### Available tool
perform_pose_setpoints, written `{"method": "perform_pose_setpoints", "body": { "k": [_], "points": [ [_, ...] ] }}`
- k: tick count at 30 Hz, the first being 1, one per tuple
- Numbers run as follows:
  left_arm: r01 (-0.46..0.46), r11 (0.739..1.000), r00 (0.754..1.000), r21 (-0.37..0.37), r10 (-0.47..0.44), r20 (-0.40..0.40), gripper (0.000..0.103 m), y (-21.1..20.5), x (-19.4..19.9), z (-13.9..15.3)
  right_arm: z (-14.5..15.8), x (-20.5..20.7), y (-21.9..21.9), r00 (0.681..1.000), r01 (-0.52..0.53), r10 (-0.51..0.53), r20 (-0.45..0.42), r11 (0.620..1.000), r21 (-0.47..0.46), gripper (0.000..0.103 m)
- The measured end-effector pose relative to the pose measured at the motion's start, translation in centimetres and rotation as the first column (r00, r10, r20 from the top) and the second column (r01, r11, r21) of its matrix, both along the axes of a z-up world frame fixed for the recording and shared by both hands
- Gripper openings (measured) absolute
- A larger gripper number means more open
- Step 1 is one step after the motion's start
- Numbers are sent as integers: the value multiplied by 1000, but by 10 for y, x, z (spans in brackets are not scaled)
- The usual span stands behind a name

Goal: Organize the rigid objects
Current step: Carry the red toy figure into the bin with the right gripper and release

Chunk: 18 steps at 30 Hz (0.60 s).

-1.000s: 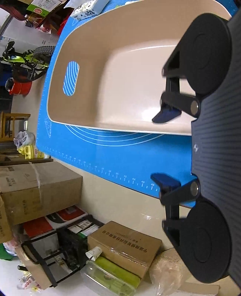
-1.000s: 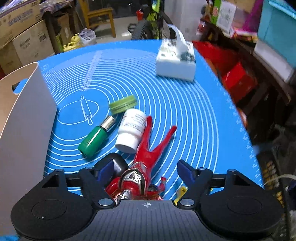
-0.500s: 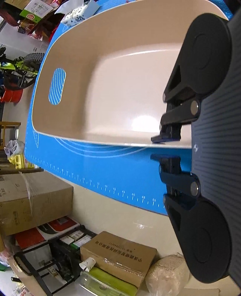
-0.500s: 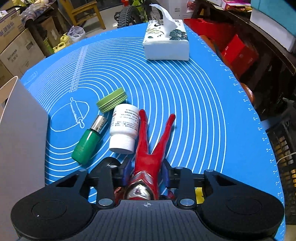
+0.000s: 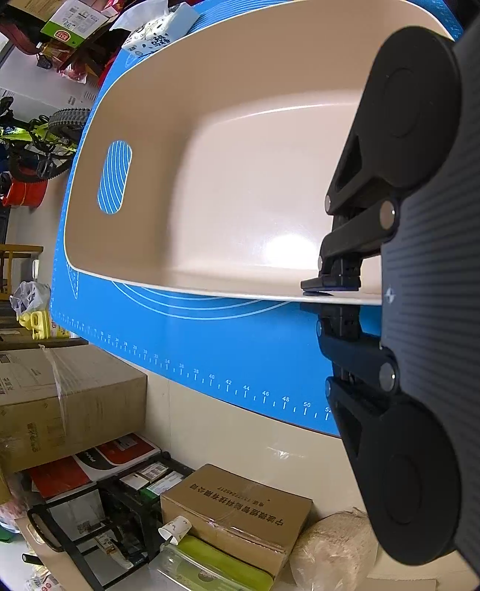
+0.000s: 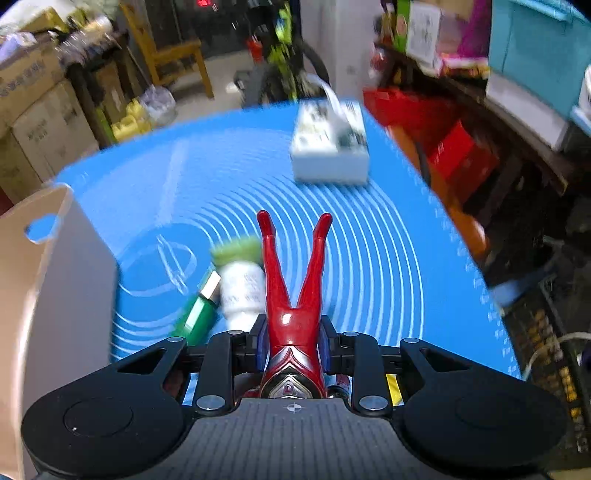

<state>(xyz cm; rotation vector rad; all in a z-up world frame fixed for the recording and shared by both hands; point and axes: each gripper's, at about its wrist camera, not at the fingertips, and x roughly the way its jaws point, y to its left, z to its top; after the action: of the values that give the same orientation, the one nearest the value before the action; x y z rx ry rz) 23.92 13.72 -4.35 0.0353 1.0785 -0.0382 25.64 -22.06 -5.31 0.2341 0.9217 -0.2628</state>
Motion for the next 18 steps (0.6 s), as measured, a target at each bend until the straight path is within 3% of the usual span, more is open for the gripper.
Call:
{"method": "perform_pose_setpoints", "body": {
  "k": [9, 18],
  "points": [
    [1, 1000, 1000, 3, -1, 1, 6, 0, 0, 0, 49, -13, 38, 971, -106, 107, 215, 994, -16, 35],
    [8, 1000, 1000, 12, -8, 6, 5, -1, 0, 0, 62, -7, 82, 945, -225, 185, 271, 966, 127, 35]
  ]
}}
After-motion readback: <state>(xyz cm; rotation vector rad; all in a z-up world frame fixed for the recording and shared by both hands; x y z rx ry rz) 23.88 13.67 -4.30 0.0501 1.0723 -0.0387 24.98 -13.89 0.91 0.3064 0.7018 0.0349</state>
